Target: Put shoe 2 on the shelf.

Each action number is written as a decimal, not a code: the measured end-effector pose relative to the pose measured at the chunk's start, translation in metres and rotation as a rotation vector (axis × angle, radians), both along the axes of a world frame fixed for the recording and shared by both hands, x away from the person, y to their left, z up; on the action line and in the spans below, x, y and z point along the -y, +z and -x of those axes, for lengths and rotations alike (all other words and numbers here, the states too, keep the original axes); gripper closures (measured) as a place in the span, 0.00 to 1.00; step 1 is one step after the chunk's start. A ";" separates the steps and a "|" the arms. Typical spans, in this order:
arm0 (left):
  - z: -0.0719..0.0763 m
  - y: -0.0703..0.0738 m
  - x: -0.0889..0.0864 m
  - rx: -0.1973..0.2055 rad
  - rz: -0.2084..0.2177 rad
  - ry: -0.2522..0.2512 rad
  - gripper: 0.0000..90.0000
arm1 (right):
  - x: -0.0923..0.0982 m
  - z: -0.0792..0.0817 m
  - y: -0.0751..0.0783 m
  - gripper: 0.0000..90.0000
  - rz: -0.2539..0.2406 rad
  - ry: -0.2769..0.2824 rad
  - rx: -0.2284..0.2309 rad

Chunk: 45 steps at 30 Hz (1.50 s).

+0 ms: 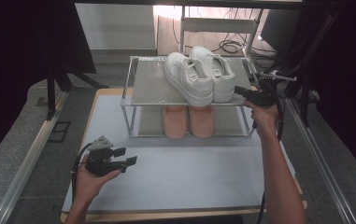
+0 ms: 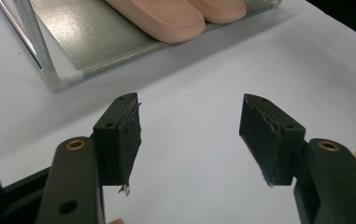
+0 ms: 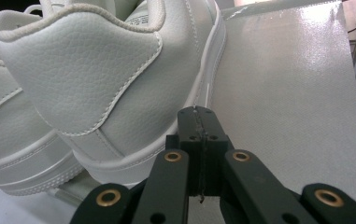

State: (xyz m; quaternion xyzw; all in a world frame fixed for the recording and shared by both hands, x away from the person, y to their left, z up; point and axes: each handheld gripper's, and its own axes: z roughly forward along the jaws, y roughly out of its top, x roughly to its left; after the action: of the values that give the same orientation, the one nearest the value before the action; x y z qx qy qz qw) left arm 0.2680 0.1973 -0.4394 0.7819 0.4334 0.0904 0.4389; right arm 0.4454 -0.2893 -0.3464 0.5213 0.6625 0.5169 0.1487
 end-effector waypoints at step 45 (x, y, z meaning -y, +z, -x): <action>-0.001 -0.001 0.002 -0.003 -0.005 0.001 0.43 | -0.018 0.020 0.000 1.00 -0.069 0.051 0.054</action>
State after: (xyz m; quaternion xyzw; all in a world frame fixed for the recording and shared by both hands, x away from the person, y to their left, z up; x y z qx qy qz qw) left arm 0.2690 0.1954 -0.4403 0.7828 0.4342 0.0905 0.4365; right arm 0.4258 -0.2711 -0.3464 0.4949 0.6533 0.5568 0.1352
